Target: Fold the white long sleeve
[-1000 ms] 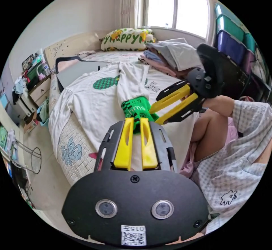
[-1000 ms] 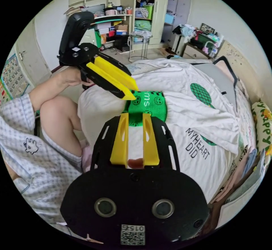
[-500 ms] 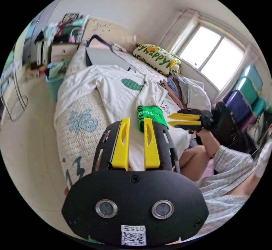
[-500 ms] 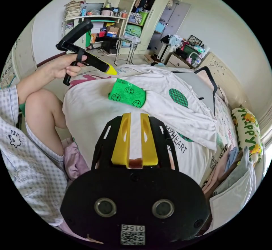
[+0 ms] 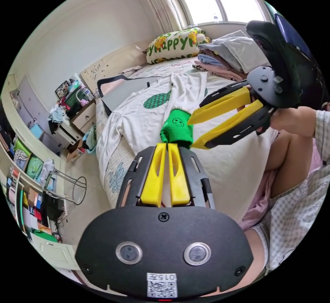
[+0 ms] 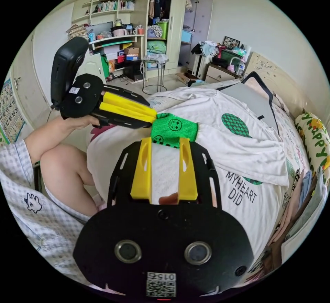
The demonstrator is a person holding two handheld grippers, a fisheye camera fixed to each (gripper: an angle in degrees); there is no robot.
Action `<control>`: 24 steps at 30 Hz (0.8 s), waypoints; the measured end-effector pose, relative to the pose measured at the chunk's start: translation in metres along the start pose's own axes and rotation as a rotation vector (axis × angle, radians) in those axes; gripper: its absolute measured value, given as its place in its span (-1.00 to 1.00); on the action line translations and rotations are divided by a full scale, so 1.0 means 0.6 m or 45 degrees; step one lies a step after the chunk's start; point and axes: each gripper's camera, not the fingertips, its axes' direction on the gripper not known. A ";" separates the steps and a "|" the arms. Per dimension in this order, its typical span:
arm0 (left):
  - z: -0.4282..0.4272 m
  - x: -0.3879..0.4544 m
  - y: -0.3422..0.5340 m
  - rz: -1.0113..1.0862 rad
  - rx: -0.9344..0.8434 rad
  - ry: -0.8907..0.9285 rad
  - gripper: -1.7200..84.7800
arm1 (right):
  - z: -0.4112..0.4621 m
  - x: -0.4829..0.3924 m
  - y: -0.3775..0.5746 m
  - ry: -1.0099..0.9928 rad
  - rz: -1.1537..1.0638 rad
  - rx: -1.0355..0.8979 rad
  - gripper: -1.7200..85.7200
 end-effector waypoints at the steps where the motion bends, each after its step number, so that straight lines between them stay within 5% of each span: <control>1: -0.014 -0.005 0.001 -0.027 0.035 0.071 -0.94 | -0.006 -0.004 0.000 0.040 -0.025 0.018 -0.76; 6: -0.044 -0.025 0.017 -0.066 0.023 0.054 -0.95 | -0.025 -0.032 0.005 0.195 -0.232 -0.019 -0.86; 13: -0.005 -0.063 0.037 -0.121 -0.281 0.070 -0.87 | -0.020 0.058 0.024 -0.196 -0.215 -0.153 -0.90; 16: -0.040 -0.103 0.053 -0.202 -0.239 0.087 -0.82 | -0.083 0.165 0.034 -0.330 -0.077 -0.067 -0.87; 19: -0.071 -0.159 0.043 -0.327 -0.085 0.103 -0.82 | -0.163 0.285 0.066 -0.128 0.044 0.084 -0.87; 24: -0.069 -0.219 -0.076 -0.351 0.091 0.237 -0.82 | -0.200 0.437 0.111 0.091 0.173 -0.010 -0.88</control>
